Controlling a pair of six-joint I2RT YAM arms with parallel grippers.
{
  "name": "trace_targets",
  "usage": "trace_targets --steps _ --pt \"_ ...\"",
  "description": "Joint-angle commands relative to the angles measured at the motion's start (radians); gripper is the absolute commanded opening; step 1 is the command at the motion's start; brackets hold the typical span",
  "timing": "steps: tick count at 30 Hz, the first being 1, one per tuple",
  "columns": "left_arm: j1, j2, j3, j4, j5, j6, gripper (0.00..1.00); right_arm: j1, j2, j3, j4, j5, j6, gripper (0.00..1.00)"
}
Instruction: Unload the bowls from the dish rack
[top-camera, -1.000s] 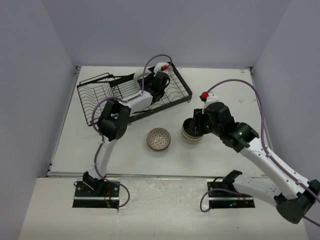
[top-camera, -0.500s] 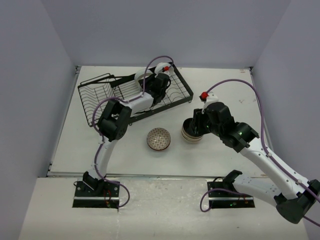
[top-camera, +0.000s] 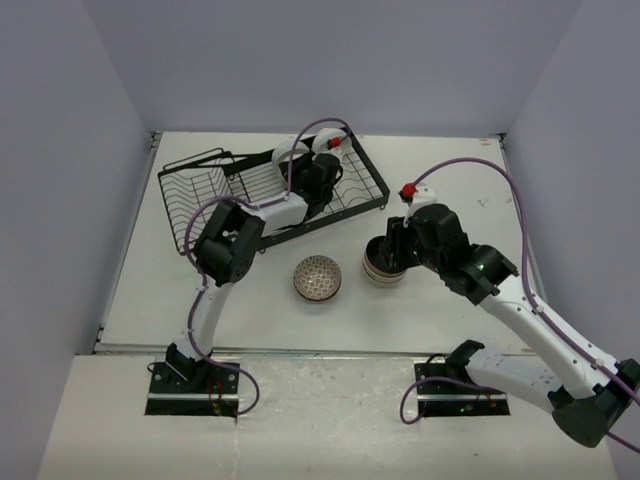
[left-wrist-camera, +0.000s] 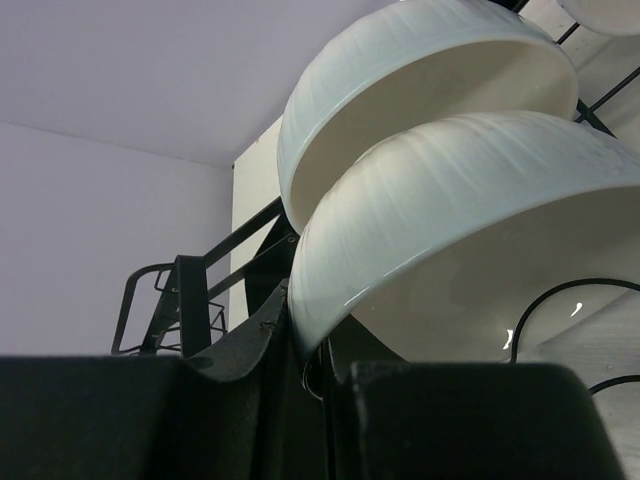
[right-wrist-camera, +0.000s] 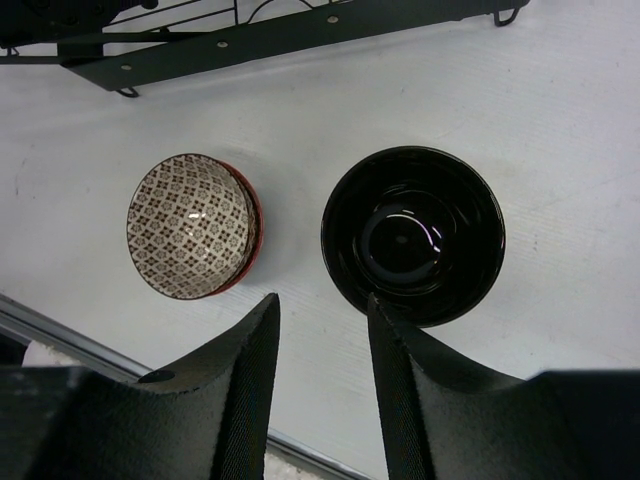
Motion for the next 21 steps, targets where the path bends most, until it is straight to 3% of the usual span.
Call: trace_targets --steps 1,11,21 --pt "-0.025 -0.136 0.001 0.240 -0.059 0.024 0.00 -0.004 0.003 -0.007 0.040 -0.019 -0.020 0.41" --pt "-0.033 -0.134 -0.055 0.496 -0.091 0.153 0.00 -0.004 0.011 -0.010 0.045 -0.027 -0.023 0.40" --pt "-0.059 -0.111 -0.030 0.532 -0.082 0.205 0.00 -0.005 0.018 -0.007 0.047 -0.031 -0.025 0.40"
